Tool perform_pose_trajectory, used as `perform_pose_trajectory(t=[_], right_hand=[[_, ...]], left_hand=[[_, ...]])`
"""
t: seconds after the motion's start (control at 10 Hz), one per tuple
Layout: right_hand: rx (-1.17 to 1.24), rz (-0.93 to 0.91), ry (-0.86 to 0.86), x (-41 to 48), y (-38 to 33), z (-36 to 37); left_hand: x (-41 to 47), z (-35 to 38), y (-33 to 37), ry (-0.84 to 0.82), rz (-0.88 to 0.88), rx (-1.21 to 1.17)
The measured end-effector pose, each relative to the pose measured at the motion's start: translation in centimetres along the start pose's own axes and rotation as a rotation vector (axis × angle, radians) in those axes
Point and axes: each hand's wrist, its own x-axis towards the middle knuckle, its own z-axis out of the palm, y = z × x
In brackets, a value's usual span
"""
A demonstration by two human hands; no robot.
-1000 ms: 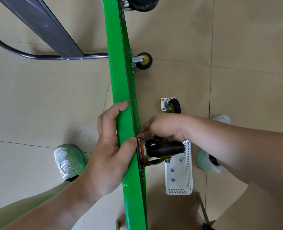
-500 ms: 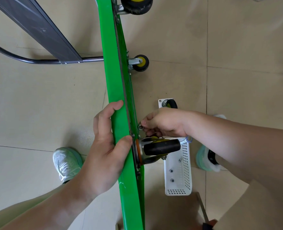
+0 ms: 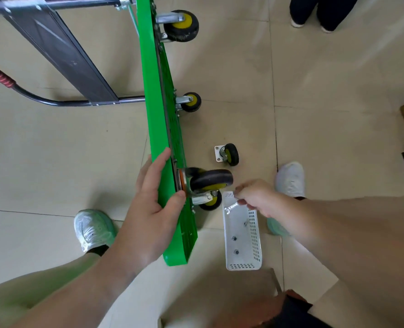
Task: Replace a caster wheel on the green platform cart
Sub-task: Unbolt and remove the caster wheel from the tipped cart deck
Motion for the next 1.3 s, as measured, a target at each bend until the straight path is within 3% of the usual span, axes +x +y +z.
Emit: perform_pose_trajectory(t=[0.1,0.3,0.4,0.5,0.6,0.7,0.8,0.9,1.1,1.2,1.3], right_hand=[[-0.129,0.065,-0.040,1.0,5.2,2.6],[0.100,0.229,-0.001,2.9,11.6,6.1],[-0.327,0.140,-0.052,2.2,12.0,7.0],[-0.587,-0.053,-0.028,3.2,13.4,7.1],[-0.238,-0.004,0.010,3.9,14.2,7.3],[0.261,0.169,0.114,3.4,13.0,6.8],[0.116,0.158,0.024,3.3,13.0,6.6],[0.122,0.151,-0.034,2.0,11.5,6.0],[0.299,-0.047,0.128,3.1,8.4,2.9],[0.321,-0.337,0.269,-4.0,2.0,-0.1],[0.179,-0.732,0.207,-9.1,-1.9,-2.0]], left_hand=[[-1.8,0.7,-0.2,-0.022,0.015,0.042],[-2.2,0.9,-0.8,-0.003,0.050,0.028],[-2.1,0.9,-1.1,-0.008,0.034,0.012],[-2.1,1.0,-1.3,0.002,0.042,0.025],[-2.1,1.1,-1.1,0.007,0.043,0.027],[-2.1,1.1,-1.0,0.005,0.048,0.033],[-2.0,1.2,-0.9,0.003,0.036,0.031],[-2.0,1.0,-0.7,-0.013,0.034,0.035],[-0.9,0.0,-0.2,-0.081,-0.019,0.104],[-0.3,-0.6,0.2,-0.134,0.005,0.206],[0.3,-0.8,0.6,-0.190,0.013,0.294]])
